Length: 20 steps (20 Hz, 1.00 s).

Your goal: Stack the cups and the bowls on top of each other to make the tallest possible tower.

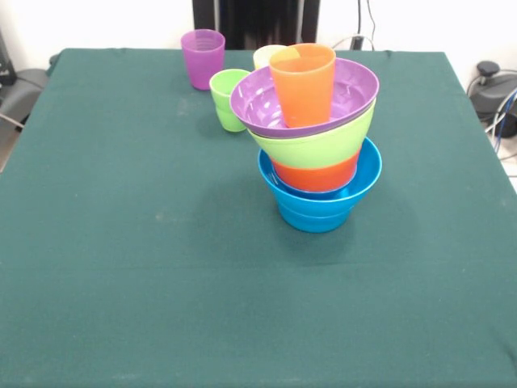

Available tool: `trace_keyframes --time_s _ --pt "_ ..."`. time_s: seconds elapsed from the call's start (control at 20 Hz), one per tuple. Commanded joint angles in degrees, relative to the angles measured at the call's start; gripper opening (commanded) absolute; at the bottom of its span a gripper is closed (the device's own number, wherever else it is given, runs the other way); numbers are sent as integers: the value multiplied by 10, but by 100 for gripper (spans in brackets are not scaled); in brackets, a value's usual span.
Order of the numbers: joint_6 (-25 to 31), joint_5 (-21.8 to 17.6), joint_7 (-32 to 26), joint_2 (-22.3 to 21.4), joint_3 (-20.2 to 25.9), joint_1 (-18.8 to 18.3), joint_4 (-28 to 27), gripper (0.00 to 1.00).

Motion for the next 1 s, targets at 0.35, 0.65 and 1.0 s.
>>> trace_keyframes --time_s 0.35,0.65,1.0 --pt "-15 -32 48 60 -3 48 4 100" --pt "-38 -26 63 81 -17 66 1 100" --pt "-80 -17 74 110 -31 79 -2 100"
